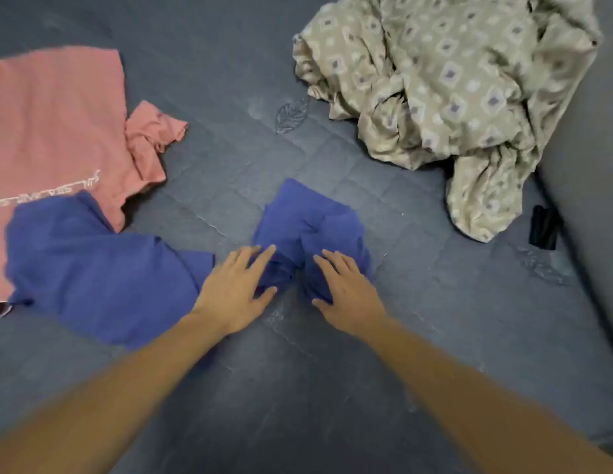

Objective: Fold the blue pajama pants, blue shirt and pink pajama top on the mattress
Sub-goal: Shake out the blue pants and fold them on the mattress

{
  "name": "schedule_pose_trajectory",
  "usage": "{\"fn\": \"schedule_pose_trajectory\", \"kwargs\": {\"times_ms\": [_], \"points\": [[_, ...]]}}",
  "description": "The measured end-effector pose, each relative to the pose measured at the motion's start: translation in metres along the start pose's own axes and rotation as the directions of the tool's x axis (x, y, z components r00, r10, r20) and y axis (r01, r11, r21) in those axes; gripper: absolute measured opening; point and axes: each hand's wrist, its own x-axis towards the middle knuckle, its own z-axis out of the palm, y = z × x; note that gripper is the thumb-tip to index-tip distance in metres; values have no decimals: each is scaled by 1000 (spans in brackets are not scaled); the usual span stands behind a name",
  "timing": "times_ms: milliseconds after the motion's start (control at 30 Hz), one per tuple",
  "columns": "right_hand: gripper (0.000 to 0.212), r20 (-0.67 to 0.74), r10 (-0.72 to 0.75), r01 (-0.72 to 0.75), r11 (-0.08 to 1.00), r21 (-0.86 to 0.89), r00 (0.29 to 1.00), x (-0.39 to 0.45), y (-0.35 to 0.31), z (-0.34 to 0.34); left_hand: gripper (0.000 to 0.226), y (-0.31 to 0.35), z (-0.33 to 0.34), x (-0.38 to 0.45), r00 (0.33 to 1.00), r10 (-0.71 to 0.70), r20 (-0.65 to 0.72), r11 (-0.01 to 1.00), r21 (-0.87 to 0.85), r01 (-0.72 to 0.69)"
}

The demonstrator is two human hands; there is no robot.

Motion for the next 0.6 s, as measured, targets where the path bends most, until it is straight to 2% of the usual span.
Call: {"fn": "schedule_pose_trajectory", "kwargs": {"times_ms": [67, 133, 200, 233, 300, 367, 433, 500, 600], "points": [[95, 78, -22, 24, 999, -22, 997, 15, 18, 24, 74, 8, 36, 25, 993, 50, 107, 995, -92, -40], [110, 112, -7, 17, 996, -88, 994, 26, 36, 44, 77, 16, 69, 47, 979, 92, 181, 993, -96, -75], [114, 82, -14, 22, 995, -97, 997, 31, 49, 63, 82, 20, 99, 63, 982, 88, 167, 995, -60, -79], [107, 36, -29, 32, 996, -88, 999, 32, 54, 66, 85, 21, 107, 70, 988, 74, 135, 997, -21, -71], [75, -109, -78, 73, 996, -53, 991, 34, 64, 68, 85, 28, 110, 88, 996, 47, 79, 996, 72, -52], [49, -262, -81, 91, 996, 25, 962, 34, 72, 65, 73, 35, 104, 105, 999, 8, 51, 987, 159, -16], [38, -328, -18, 83, 979, 186, 945, 32, 73, 54, 49, 40, 95, 118, 998, -15, 53, 979, 202, 4], [38, -320, 100, 29, 926, 377, 942, 35, 73, 32, 24, 40, 83, 128, 998, -30, 55, 983, 181, 20], [29, -306, 230, -54, 870, 490, 924, 38, 76, -8, 21, 34, 56, 129, 991, -122, 59, 993, 15, 121]]}}
